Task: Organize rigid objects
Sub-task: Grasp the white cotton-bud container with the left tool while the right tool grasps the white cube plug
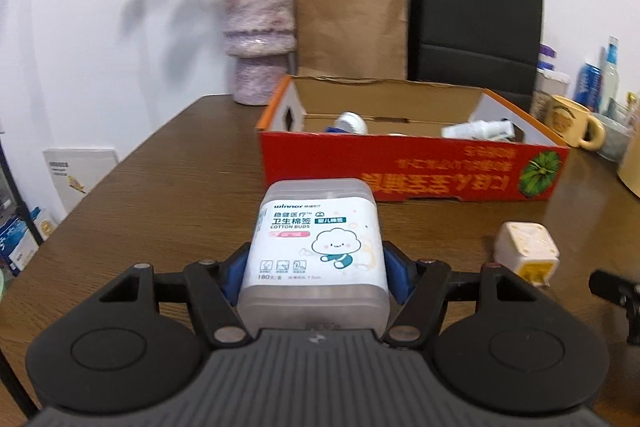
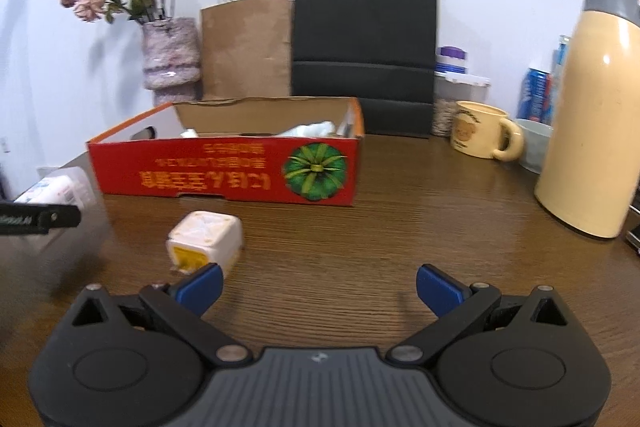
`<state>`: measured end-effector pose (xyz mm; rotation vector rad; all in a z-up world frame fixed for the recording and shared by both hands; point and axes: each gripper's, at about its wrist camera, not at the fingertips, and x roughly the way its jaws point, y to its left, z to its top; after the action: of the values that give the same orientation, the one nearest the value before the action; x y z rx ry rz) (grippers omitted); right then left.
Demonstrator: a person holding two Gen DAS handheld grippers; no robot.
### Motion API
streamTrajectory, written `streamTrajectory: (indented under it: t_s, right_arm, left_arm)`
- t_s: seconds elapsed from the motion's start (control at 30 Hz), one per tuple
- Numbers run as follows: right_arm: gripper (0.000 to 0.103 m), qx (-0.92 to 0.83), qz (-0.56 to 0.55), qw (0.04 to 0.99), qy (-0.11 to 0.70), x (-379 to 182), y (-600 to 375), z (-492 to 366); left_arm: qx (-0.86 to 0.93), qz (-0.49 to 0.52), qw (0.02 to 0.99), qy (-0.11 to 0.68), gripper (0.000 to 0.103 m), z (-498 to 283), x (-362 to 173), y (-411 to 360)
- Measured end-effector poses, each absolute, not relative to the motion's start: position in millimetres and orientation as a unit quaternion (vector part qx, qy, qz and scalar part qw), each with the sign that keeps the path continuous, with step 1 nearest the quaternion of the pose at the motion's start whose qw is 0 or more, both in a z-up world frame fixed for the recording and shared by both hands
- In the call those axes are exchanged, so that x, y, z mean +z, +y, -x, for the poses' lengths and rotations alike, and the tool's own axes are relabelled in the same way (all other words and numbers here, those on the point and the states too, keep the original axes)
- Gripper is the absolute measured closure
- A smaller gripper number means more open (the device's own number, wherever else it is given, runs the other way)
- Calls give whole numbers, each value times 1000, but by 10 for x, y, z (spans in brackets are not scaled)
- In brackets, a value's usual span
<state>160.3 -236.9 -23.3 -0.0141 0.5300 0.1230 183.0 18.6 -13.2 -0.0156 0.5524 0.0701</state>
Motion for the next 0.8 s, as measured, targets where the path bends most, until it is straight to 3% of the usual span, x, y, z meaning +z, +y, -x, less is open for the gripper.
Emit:
streamTrajectory:
  t_s: [0.8]
  right_arm:
    - [3,93,40,942,320,-301,-1554,-2116]
  left_arm:
    - [82,24,962,258,36,-1838,-70,673]
